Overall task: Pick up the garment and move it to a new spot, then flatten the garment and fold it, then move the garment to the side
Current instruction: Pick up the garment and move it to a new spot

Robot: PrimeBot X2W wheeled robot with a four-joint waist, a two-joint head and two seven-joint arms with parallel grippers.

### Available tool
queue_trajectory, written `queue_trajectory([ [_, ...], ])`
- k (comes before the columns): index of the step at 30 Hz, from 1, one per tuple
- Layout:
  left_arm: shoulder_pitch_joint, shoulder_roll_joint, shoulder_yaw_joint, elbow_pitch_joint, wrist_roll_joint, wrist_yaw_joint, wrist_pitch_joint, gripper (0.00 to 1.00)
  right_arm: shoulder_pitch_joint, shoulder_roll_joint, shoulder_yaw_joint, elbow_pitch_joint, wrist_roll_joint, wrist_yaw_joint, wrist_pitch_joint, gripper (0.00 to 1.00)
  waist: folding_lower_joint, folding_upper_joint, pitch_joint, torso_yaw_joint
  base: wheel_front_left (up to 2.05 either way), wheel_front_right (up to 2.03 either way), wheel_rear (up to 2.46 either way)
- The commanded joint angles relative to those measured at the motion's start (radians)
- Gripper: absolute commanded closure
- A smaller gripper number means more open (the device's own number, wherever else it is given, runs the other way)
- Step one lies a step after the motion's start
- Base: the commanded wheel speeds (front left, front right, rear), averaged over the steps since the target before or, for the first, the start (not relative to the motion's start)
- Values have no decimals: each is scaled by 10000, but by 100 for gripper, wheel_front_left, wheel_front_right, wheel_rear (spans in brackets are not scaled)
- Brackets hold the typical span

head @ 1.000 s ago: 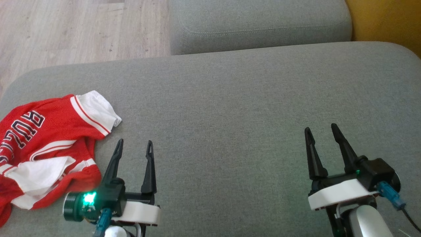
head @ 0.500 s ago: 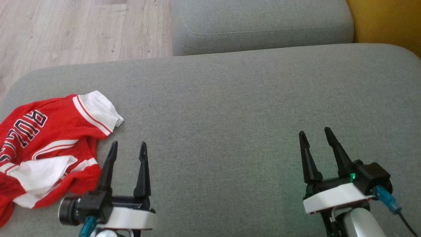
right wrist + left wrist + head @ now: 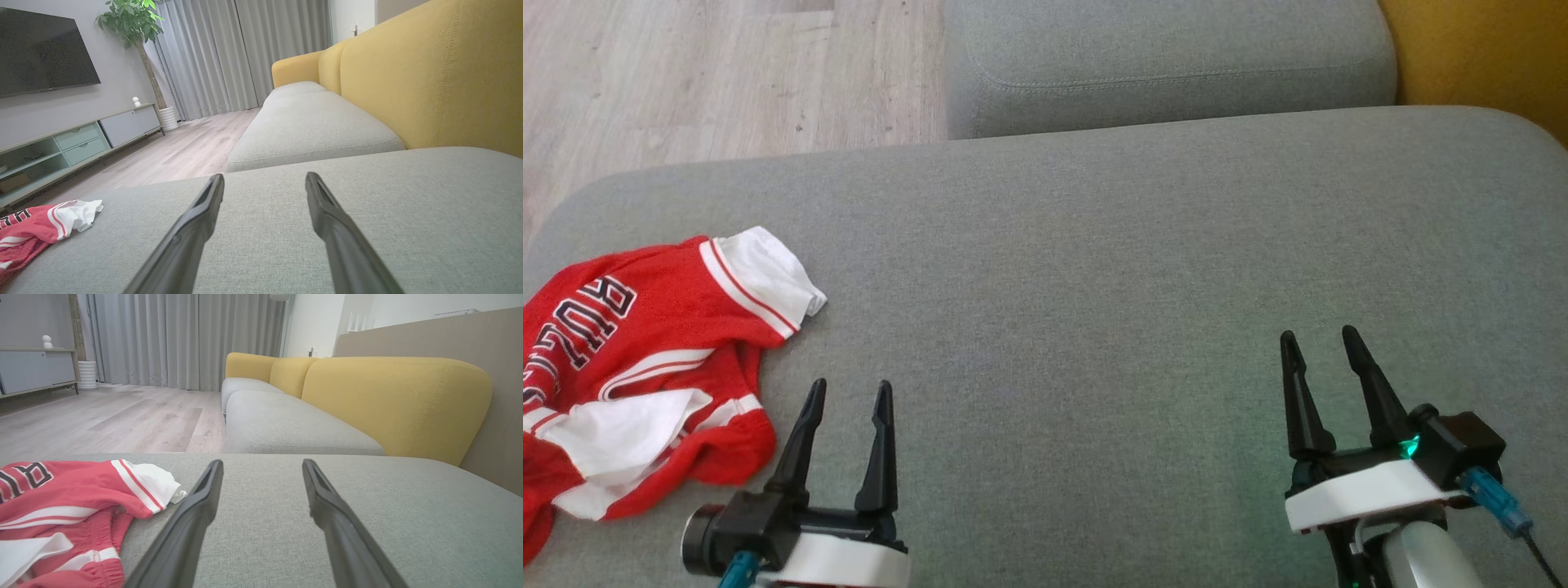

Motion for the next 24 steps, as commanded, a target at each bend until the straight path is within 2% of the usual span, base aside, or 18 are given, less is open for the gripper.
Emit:
queue_trajectory([
  [1, -292, -63, 446, -260, 115, -67, -95, 0, -449, -54, 180, -298, -75, 79, -111, 0, 0, 0, -8, -10, 0, 0, 0],
  [12, -273, -394, 1093, -87, 622, -509, -95, 0, -409, -54, 2, -289, -113, 79, -111, 0, 0, 0, -46, 50, 0, 0, 0],
  [18, -275, -446, 1310, -79, 652, -595, -95, 0, -358, -54, 198, -273, -230, 79, -111, 0, 0, 0, -81, 513, 0, 0, 0],
  [24, -215, -462, 1609, -34, 640, -584, -95, 0, -321, -54, 557, -242, -201, 79, -111, 0, 0, 0, -102, 1255, 0, 0, 0],
])
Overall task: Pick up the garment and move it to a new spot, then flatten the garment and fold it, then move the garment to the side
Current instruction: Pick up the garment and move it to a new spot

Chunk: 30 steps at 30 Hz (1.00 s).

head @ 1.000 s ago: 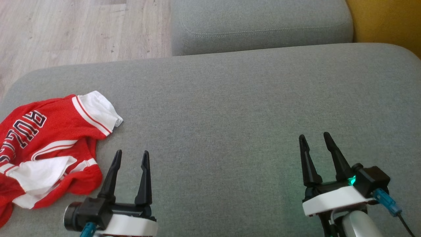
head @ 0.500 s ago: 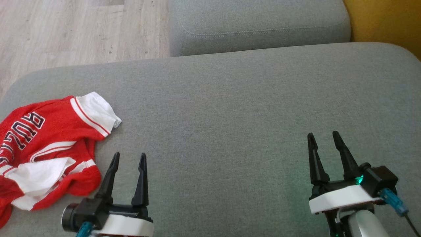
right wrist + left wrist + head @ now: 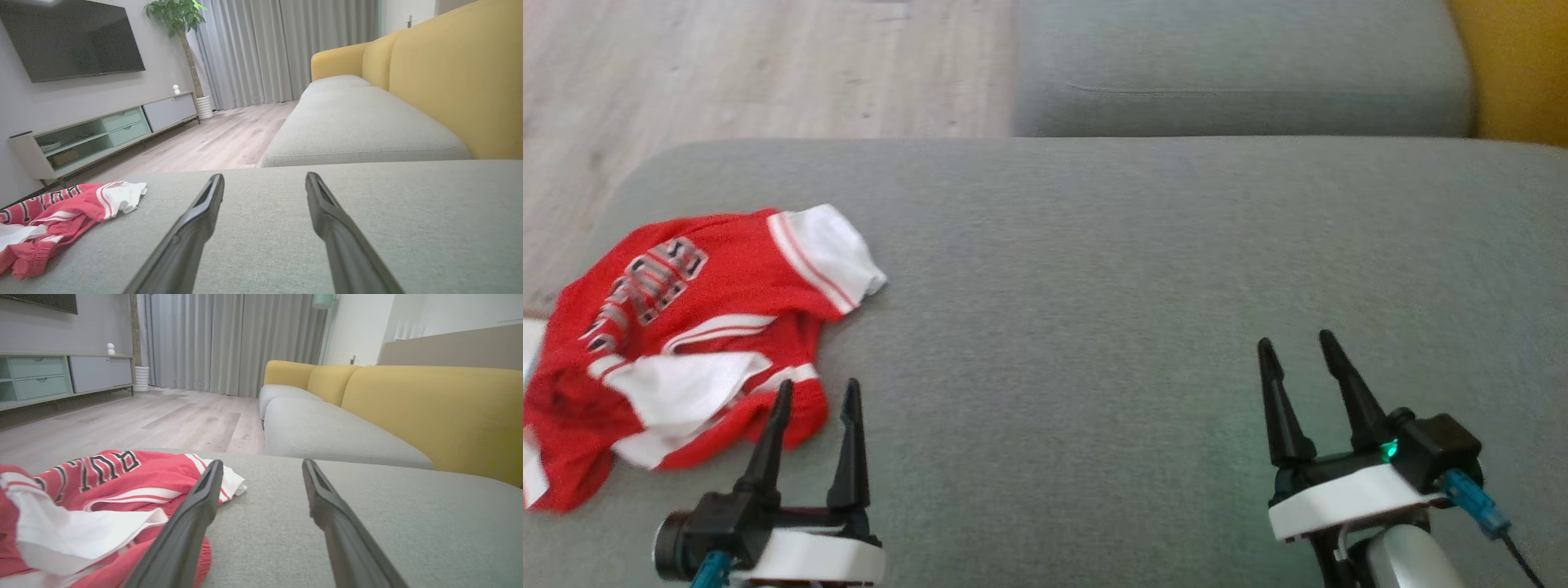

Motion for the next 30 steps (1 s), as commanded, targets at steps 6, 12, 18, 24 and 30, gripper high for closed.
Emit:
queue_trajectory([
  [6, -152, -10, 586, -330, 92, 1, -95, 0, -265, -52, 619, -247, 67, 79, -109, 0, 0, 0, -124, 1119, 0, 0, 0],
  [12, -142, -11, 747, -337, 240, -30, -95, 0, -240, -52, 1007, -200, 226, 79, -109, 0, 0, 0, -196, 1971, 0, 0, 0],
  [18, -125, -11, 884, -353, 321, -59, -95, 0, -289, -52, 1317, -188, 358, 79, -109, 0, 0, 0, -217, 2589, 0, 0, 0],
  [24, -94, -12, 1127, -407, 449, -69, -95, 0, -312, -52, 1613, -168, 494, 79, -109, 0, 0, 0, -215, 3177, 0, 0, 0],
  [30, -137, -12, 1136, -442, 572, -83, -95, 0, -259, -52, 1636, -137, 591, 79, -109, 0, 0, 0, -226, 3728, 0, 0, 0],
])
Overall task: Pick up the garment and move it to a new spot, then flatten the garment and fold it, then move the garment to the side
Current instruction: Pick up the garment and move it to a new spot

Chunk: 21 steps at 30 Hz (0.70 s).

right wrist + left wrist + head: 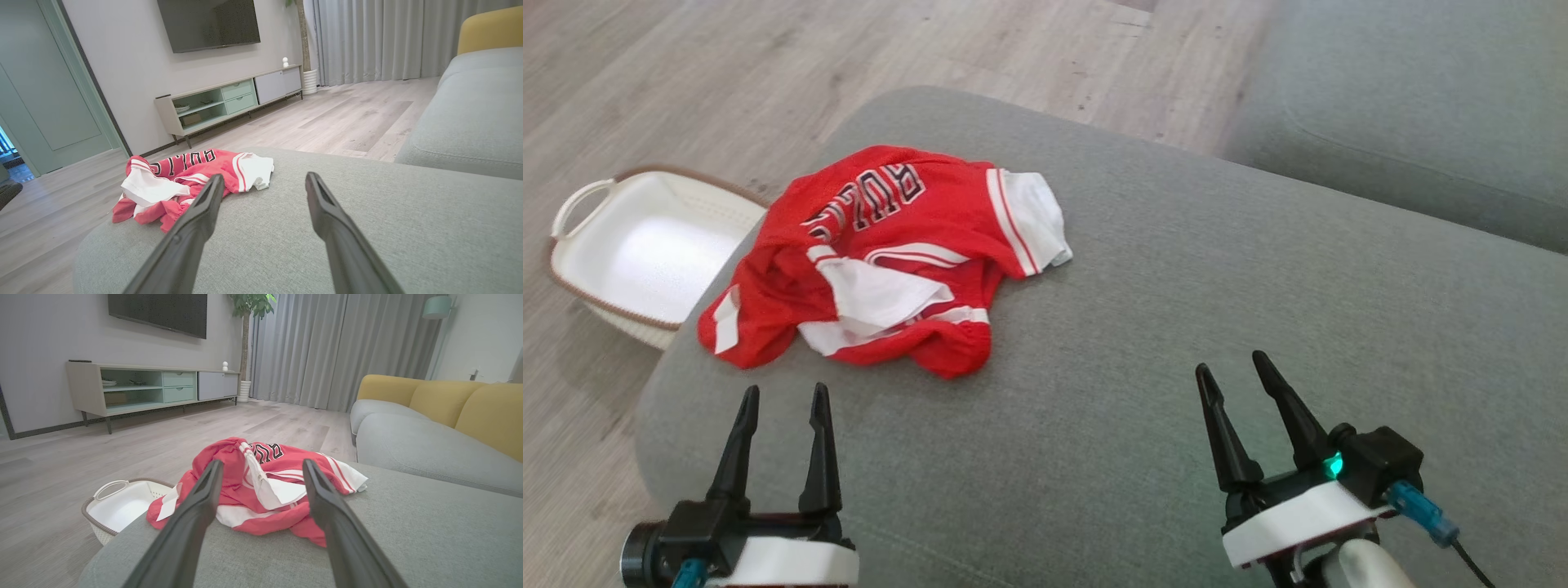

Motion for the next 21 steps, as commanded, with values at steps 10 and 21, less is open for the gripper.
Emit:
queue_trajectory([
  [10, -165, -10, 559, -453, 24, 76, -95, 0, -398, -49, 340, -285, 173, 79, -109, 0, 0, 0, 1, 297, 0, 0, 0],
  [21, -1020, 587, 956, -195, 352, -137, -95, 0, -842, -49, 335, -381, -275, 79, -109, 0, 0, 0, 1021, -198, 0, 0, 0],
])
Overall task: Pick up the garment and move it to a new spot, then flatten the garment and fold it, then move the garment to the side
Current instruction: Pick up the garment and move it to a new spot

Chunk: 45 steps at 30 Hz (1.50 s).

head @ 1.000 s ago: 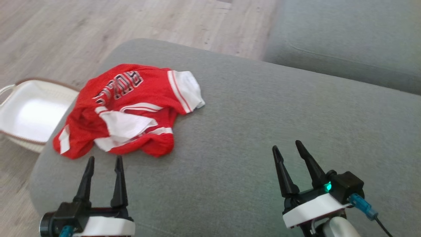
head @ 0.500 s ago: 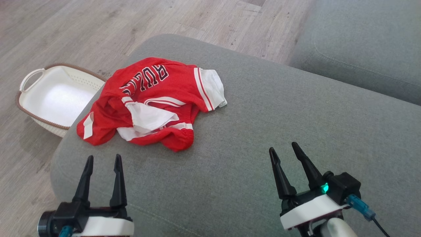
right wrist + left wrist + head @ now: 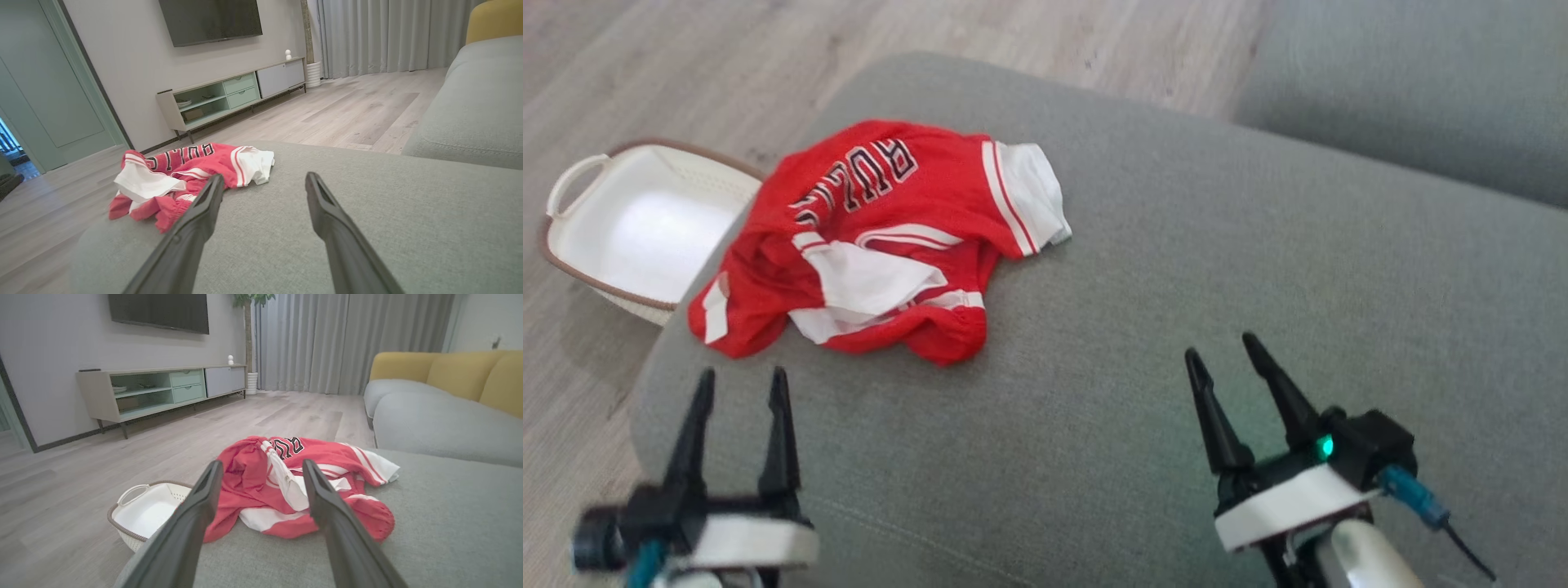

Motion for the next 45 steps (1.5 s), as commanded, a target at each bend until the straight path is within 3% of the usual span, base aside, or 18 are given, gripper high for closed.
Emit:
queue_trajectory([
  [1, -1018, 493, 242, -47, 194, -84, -95, 0, -591, -47, 86, -356, -180, 77, -109, 0, 0, 0, 479, -249, 0, 0, 0],
  [5, -2335, 1515, -186, 996, 169, -196, 72, 0, -904, -47, -162, -342, -526, 77, -109, 0, 0, 0, 1110, -545, 0, 0, 0],
  [10, -4133, 3039, -1648, 2179, -722, -228, 1510, 0, -1205, -47, -503, -366, -851, 77, -109, 0, 0, 0, 1734, -852, 0, 0, 0],
  [11, -4133, 3039, -1648, 2179, -722, -228, 1510, 0, -1205, -47, -503, -366, -851, 77, -109, 0, 0, 0, 1734, -852, 0, 0, 0],
  [15, -5385, 4210, -2915, 3003, -1820, -231, 2729, 0, -1357, -47, -668, -370, -987, 77, -109, 0, 0, 0, 2129, -1045, 0, 0, 0],
  [21, -6838, 5480, -4377, 3767, -3633, -232, 4238, 0, -1516, -47, -737, -358, -1190, 77, -109, 0, 0, 0, 2490, -1284, 0, 0, 0],
  [30, -8223, 6043, -6249, 4832, -5381, -233, 6323, 0, -1548, -47, -705, -402, -1438, 77, -109, 0, 0, 0, 2728, -1395, 0, 0, 0],
  [42, -8900, 5831, -7049, 6455, -6134, -233, 6223, 0, -1561, -47, -675, -398, -1526, 77, -109, 0, 0, 0, 2935, -1590, 0, 0, 0],
  [44, -8950, 5772, -7118, 6564, -6320, -233, 6146, 100, -1565, -47, -678, -396, -1527, 77, -109, 0, 0, 0, 2949, -1587, 0, 0, 0],
  [45, -8980, 5767, -7133, 6614, -6393, -233, 6067, 100, -1571, -47, -674, -394, -1523, 77, -109, 0, 0, 0, 2958, -1589, 0, 0, 0],
])
